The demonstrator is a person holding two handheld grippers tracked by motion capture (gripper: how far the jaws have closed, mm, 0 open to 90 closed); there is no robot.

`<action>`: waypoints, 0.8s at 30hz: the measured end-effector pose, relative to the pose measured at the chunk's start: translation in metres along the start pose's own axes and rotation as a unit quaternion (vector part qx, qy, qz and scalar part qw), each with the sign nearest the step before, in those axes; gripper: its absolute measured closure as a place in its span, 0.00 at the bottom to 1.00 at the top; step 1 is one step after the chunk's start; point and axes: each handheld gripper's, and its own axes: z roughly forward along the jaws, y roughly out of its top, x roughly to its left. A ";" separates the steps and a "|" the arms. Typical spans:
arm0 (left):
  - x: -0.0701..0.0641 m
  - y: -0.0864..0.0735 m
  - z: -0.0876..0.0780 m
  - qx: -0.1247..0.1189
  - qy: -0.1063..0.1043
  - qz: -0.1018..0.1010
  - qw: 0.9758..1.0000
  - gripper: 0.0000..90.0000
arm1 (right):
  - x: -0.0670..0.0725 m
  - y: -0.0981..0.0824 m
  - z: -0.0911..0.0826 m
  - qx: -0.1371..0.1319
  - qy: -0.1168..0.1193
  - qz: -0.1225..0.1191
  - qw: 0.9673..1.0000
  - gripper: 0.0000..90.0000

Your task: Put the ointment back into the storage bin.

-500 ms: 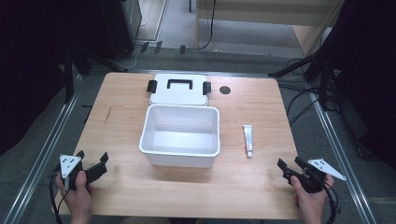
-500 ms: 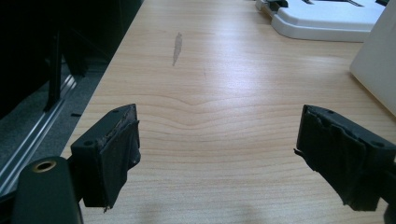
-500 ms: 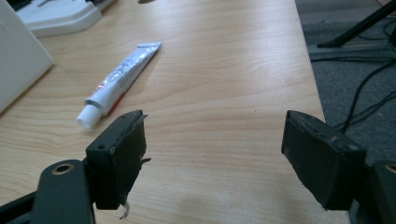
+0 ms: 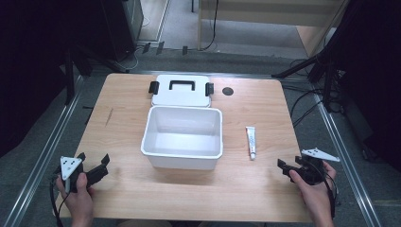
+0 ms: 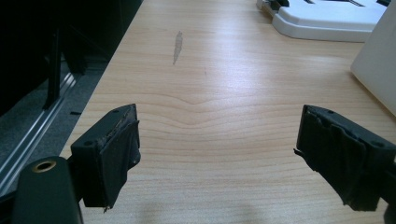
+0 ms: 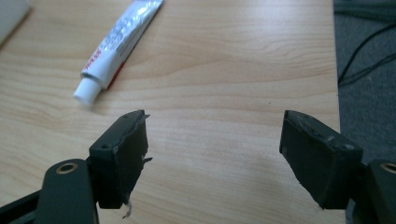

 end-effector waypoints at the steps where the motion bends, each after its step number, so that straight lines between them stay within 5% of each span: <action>1: 0.000 0.000 0.000 0.001 0.001 0.001 1.000 0.16 | 0.002 0.005 0.000 0.019 -0.002 -0.007 1.000 0.27; 4: -0.001 0.000 0.001 0.004 0.000 0.002 1.000 0.16 | 0.008 0.018 0.002 0.088 -0.006 -0.040 0.995 0.26; 7: 0.000 0.000 0.001 0.005 0.000 0.000 1.000 0.16 | 0.017 0.031 0.007 0.160 -0.009 -0.074 0.984 0.28; 11: 0.000 0.001 0.001 0.005 0.000 -0.001 1.000 0.16 | 0.030 0.045 0.015 0.255 -0.021 -0.109 0.961 0.29; 15: -0.001 0.001 0.001 0.007 0.000 0.003 1.000 0.16 | 0.041 0.056 0.023 0.332 -0.047 -0.138 0.932 0.28; 19: -0.001 0.001 0.002 0.008 0.001 0.004 1.000 0.16 | 0.050 0.064 0.031 0.368 -0.063 -0.160 0.914 0.25; 21: 0.000 0.001 0.002 0.009 0.000 0.004 1.000 0.16 | 0.056 0.068 0.034 0.377 -0.064 -0.161 0.910 0.24; 24: 0.000 0.001 0.002 0.010 0.000 0.004 1.000 0.16 | 0.065 0.074 0.038 0.380 -0.056 -0.159 0.910 0.23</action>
